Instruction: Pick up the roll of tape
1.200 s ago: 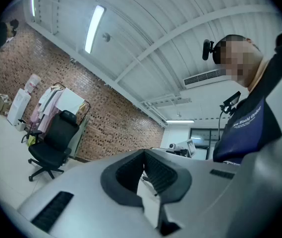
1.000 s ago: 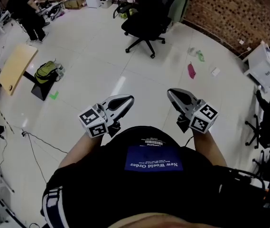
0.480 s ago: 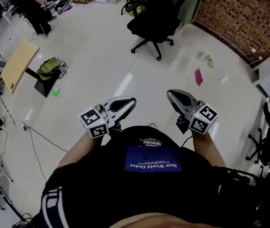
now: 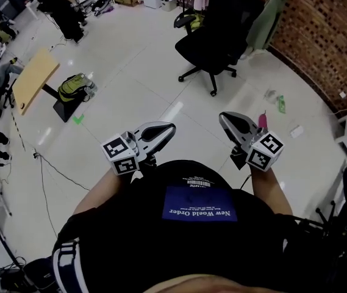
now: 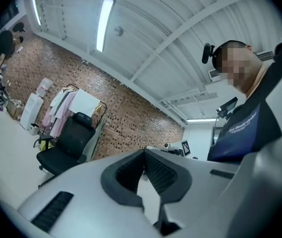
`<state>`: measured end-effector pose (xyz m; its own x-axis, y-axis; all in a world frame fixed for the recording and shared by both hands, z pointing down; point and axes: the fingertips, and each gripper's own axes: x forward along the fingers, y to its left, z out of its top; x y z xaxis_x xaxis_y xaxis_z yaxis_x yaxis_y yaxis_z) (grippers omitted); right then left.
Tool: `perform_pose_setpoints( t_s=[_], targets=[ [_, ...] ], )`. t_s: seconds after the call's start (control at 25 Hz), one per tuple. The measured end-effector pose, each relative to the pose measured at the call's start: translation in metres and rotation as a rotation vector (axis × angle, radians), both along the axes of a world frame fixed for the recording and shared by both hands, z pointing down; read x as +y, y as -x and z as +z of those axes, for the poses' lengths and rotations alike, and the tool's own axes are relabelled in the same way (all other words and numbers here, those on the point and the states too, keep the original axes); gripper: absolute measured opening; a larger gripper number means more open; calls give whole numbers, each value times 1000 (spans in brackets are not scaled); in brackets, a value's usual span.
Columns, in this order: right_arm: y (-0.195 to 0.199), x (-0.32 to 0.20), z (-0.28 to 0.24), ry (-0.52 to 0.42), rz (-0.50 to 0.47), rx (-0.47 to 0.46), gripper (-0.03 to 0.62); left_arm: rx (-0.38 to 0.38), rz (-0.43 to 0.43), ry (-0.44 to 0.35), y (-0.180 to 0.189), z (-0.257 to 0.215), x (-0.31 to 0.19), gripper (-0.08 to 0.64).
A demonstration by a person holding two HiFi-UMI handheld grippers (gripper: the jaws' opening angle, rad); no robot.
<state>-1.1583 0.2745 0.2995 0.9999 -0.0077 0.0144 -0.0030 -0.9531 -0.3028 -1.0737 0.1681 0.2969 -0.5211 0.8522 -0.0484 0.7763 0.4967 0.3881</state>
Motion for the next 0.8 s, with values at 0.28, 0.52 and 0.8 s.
perform_pose_setpoints(
  t_s=[0.28,0.52,0.8],
  targets=[
    [-52,47,10,8,-2,-15,-14,-35,-13,16,-56,4,47,8],
    [-144,96,-1,55,39,-17,-14,-8,60,56,-144,3,111,7],
    [-253,137,-21,62,81,17,-14,62,136,79,-250,-12,155,8]
  ],
)
